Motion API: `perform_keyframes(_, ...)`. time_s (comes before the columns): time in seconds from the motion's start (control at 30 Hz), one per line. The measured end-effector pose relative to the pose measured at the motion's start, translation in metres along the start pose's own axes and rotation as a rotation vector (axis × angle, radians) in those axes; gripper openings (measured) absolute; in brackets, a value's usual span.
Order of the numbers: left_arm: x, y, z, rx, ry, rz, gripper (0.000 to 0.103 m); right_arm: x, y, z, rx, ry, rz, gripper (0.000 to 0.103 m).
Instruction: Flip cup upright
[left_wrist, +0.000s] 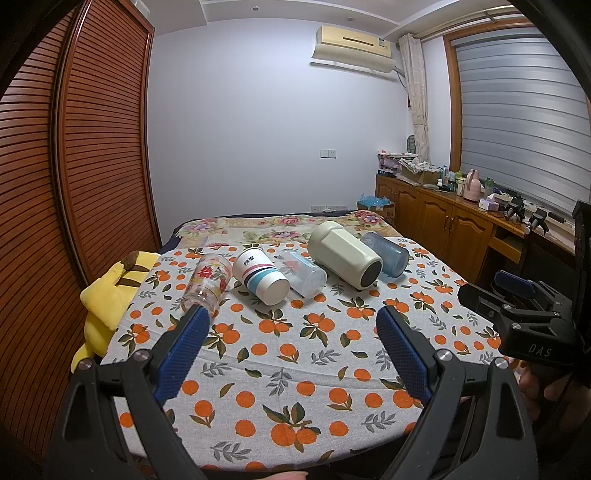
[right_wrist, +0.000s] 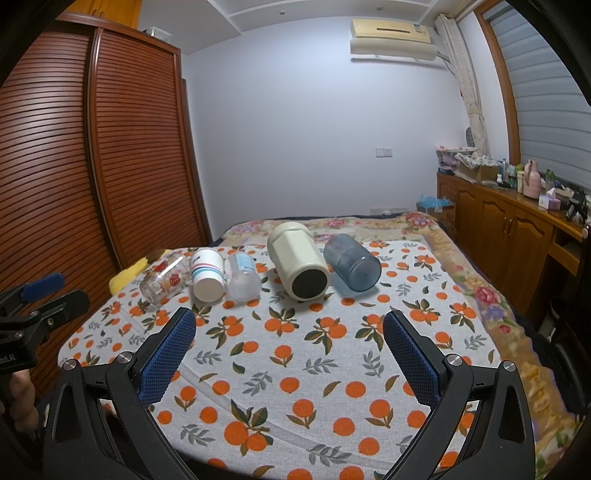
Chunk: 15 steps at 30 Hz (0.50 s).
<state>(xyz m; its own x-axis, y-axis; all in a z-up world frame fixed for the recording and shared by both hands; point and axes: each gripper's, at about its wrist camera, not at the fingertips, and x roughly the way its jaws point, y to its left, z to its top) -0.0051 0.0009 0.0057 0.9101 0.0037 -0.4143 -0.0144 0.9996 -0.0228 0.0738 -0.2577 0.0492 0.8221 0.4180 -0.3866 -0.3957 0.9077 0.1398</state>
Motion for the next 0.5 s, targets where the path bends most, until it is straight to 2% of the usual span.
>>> perform_keyframes(0.5, -0.0010, 0.0007, -0.0020, 0.000, -0.002, 0.001, 0.093, 0.0015, 0.0022, 0.0027, 0.002, 0.000, -0.001, 0.103)
